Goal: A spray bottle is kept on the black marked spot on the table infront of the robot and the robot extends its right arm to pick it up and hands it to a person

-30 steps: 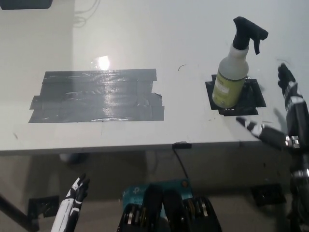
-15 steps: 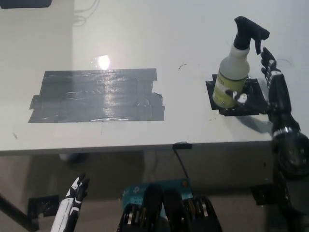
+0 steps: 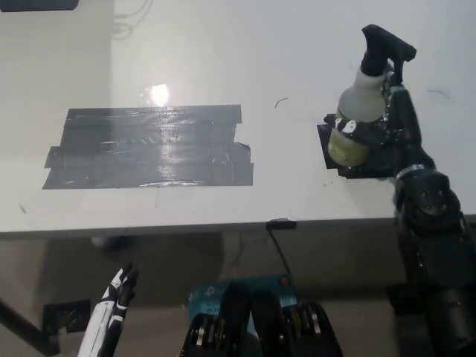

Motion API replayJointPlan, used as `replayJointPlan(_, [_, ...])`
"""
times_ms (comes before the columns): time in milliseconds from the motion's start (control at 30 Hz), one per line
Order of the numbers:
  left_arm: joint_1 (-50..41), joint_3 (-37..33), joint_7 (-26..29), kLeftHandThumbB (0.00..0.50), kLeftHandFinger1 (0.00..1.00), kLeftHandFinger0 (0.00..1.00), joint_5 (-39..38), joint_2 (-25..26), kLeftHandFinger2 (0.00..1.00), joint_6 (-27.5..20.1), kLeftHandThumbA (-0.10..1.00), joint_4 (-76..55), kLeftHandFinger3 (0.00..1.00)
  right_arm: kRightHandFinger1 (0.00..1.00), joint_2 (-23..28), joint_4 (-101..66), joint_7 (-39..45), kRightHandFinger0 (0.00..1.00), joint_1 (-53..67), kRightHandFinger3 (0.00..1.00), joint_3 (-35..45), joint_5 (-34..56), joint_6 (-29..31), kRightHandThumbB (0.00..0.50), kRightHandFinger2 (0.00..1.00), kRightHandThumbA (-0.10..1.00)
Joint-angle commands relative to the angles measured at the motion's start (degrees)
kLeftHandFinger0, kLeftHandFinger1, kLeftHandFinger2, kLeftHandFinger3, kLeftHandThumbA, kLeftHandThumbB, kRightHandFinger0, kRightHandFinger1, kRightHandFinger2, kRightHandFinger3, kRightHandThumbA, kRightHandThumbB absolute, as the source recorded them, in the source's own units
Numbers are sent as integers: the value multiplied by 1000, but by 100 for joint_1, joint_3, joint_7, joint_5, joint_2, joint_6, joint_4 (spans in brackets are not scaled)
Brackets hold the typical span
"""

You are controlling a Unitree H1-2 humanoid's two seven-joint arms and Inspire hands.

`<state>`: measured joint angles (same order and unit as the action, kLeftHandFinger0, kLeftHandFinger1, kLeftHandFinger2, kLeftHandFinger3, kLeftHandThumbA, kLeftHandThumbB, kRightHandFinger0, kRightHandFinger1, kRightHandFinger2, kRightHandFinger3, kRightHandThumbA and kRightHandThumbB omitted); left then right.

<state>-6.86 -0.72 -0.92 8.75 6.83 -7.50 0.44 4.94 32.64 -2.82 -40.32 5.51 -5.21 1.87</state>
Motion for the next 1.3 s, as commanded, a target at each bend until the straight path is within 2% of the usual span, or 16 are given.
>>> replayJointPlan(0, [43, 7, 69, 288, 1000, 1000, 80, 31, 1000, -107, 1000, -155, 1000, 1000, 21, 350, -62, 1000, -493, 1000, -8, 123, 78, 287, 1000, 1000])
replayJointPlan(433, [50, 27, 98, 271, 1000, 1000, 63, -6, 1000, -172, 1000, -131, 1000, 1000, 8, 1548, -37, 1000, -765, 1000, 117, 422, 466, 355, 1000, 959])
replayJointPlan(467, [72, 36, 98, 272, 1000, 1000, 46, 1, 1000, -197, 1000, -92, 1000, 1000, -18, 1522, -77, 1000, -776, 1000, 143, 462, 515, 314, 1000, 859])
replayJointPlan(500, [77, 39, 98, 273, 1000, 1000, 40, 1, 1000, -207, 1000, -80, 1000, 1000, -32, 1501, -103, 1000, -778, 1000, 166, 489, 529, 315, 1000, 825])
replayJointPlan(533, [76, 33, 90, 281, 1000, 1000, 58, 12, 1000, -171, 1000, -92, 1000, 835, -66, 1398, -319, 785, -818, 1000, 237, 479, 439, 282, 970, 479])
replayJointPlan(567, [81, 38, 76, 279, 1000, 1000, 45, 19, 1000, -140, 1000, -116, 1000, 547, -108, 1332, -587, 486, -868, 734, 291, 418, 371, 257, 662, 295])
replayJointPlan(600, [93, 40, 70, 278, 1000, 1000, 40, 20, 1000, -124, 1000, -125, 1000, 274, -120, 1290, -732, 141, -887, 499, 296, 343, 378, 246, 441, 114])
replayJointPlan(667, [111, 46, 64, 276, 1000, 1000, 23, 19, 1000, -113, 1000, -130, 1000, 281, -134, 1216, -938, 8, -898, 484, 272, 193, 528, 240, 554, -79])
replayJointPlan(767, [98, 70, 49, 272, 1000, 1000, -25, 23, 1000, -80, 1000, -171, 1000, 334, -208, 973, -878, 0, -851, 571, 303, 305, 716, 198, 633, -76])
replayJointPlan(800, [98, 66, 66, 275, 1000, 1000, 24, 27, 1000, -96, 1000, -164, 1000, 295, -236, 717, -659, 0, -775, 528, 316, 470, 674, 215, 572, 79])
replayJointPlan(867, [106, 62, 64, 277, 1000, 1000, 37, 23, 1000, -107, 1000, -139, 1000, 265, -264, 405, -530, 0, -686, 481, 338, 590, 541, 229, 532, 156])
replayJointPlan(1000, [96, 39, 46, 269, 1000, 1000, 62, 28, 1000, -112, 1000, -151, 1000, 268, -330, -363, -352, 0, -496, 514, 369, 798, 363, 239, 587, 187])
replayJointPlan(1133, [153, 24, 67, 264, 1000, 1000, 114, 32, 1000, -157, 1000, -76, 1000, 385, -321, -1031, -100, 13, -460, 609, 249, 919, 70, 200, 744, 25])
replayJointPlan(1167, [148, 20, 71, 264, 1000, 1000, 122, 29, 1000, -158, 1000, -75, 1000, 385, -315, -1082, -86, 13, -448, 609, 228, 906, 42, 200, 744, 25])
replayJointPlan(1200, [125, 20, 71, 260, 1000, 1000, 114, 23, 1000, -170, 1000, -75, 1000, 384, -329, -1252, -35, 32, -424, 610, 150, 881, -30, 176, 719, -85])
replayJointPlan(1267, [161, 21, 74, 263, 1000, 1000, 131, 31, 1000, -171, 1000, -48, 1000, 362, -357, -1369, 54, 19, -457, 615, 52, 888, -58, 162, 686, -100])
